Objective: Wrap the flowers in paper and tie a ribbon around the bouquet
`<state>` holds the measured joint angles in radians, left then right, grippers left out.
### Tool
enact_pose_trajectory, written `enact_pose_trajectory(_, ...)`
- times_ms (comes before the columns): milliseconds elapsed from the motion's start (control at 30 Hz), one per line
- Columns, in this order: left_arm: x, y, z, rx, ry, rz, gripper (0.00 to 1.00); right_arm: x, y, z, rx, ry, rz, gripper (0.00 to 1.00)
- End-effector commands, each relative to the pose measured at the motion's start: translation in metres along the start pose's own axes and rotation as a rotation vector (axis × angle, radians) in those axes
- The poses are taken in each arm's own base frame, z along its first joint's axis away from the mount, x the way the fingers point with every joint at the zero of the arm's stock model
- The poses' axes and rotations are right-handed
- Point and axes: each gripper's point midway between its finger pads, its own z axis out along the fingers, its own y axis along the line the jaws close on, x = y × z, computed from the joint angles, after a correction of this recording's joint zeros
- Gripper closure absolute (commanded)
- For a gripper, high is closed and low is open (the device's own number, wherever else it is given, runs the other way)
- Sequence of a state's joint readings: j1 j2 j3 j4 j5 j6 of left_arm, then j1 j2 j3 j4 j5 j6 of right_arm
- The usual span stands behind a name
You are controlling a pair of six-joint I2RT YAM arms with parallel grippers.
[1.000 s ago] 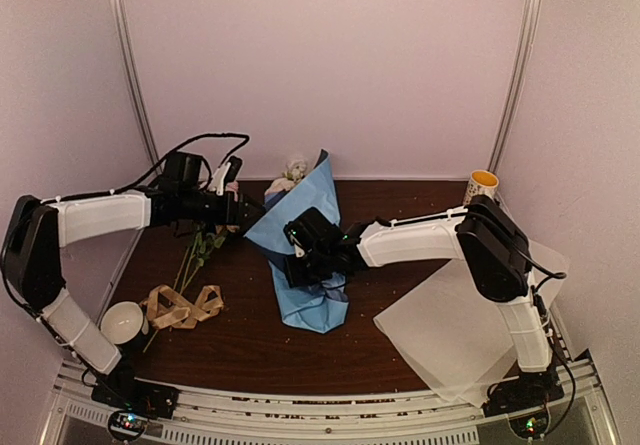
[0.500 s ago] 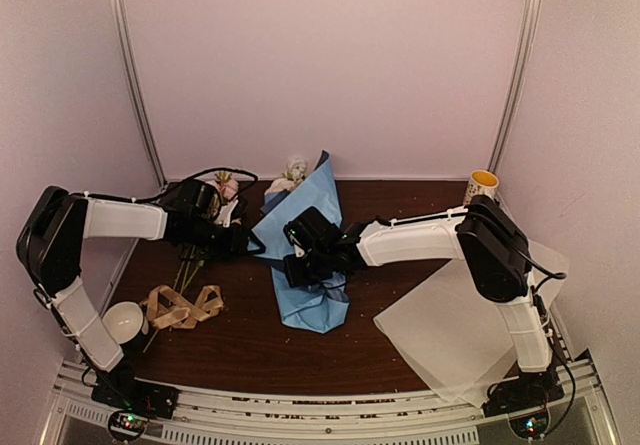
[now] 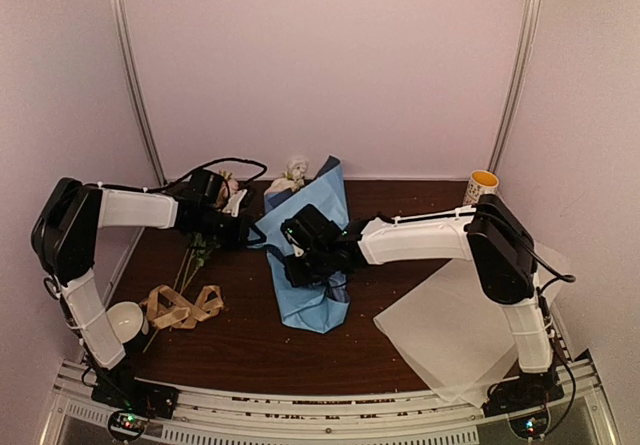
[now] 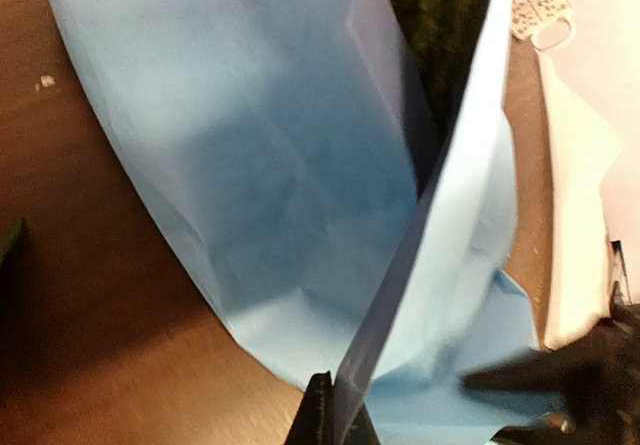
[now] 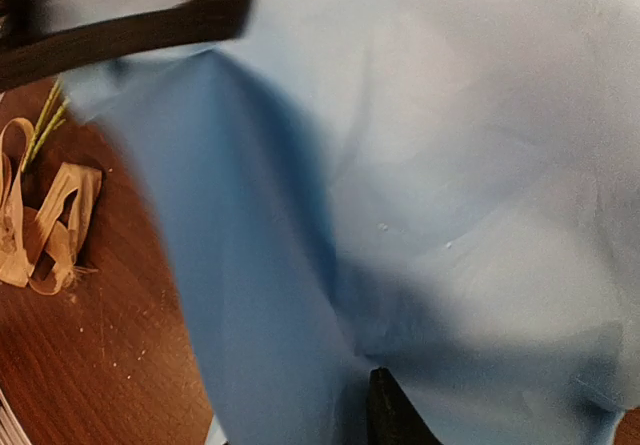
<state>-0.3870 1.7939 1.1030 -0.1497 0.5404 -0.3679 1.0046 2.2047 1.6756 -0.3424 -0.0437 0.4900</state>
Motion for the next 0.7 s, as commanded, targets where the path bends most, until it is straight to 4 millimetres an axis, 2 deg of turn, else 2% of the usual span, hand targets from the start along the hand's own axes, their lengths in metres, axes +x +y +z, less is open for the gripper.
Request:
enact_pose_trajectory(0,-0.017,0.024,0.019,-0.074,-0.013,0.067,1.00,-0.019,0.021,-0.053,0.053,-0.076,-0.179,0.73)
enact_pose_trajectory(133,-0.019,0.031,0.031,-0.073,-0.009,0.080,1.00,-0.010,0.060,-0.071,0.045,-0.113,-0.389,0.70)
enact_pose_trajectory(200,-0.021,0.033,0.035,-0.073,-0.006,0.092,1.00,-0.004,0.068,-0.068,0.074,-0.113,-0.447,0.70)
enact_pose_trajectory(400,-0.035,0.038,0.040,-0.092,-0.018,0.131,1.00,0.016,0.046,-0.033,0.234,0.016,-0.457,0.79)
enact_pose_trajectory(533,-0.046,0.046,0.043,-0.121,-0.010,0.155,1.00,0.031,0.031,-0.019,0.307,0.073,-0.470,0.84)
enact_pose_trajectory(667,-0.056,0.051,0.047,-0.129,-0.009,0.168,1.00,0.051,0.024,-0.005,0.321,0.159,-0.492,0.86)
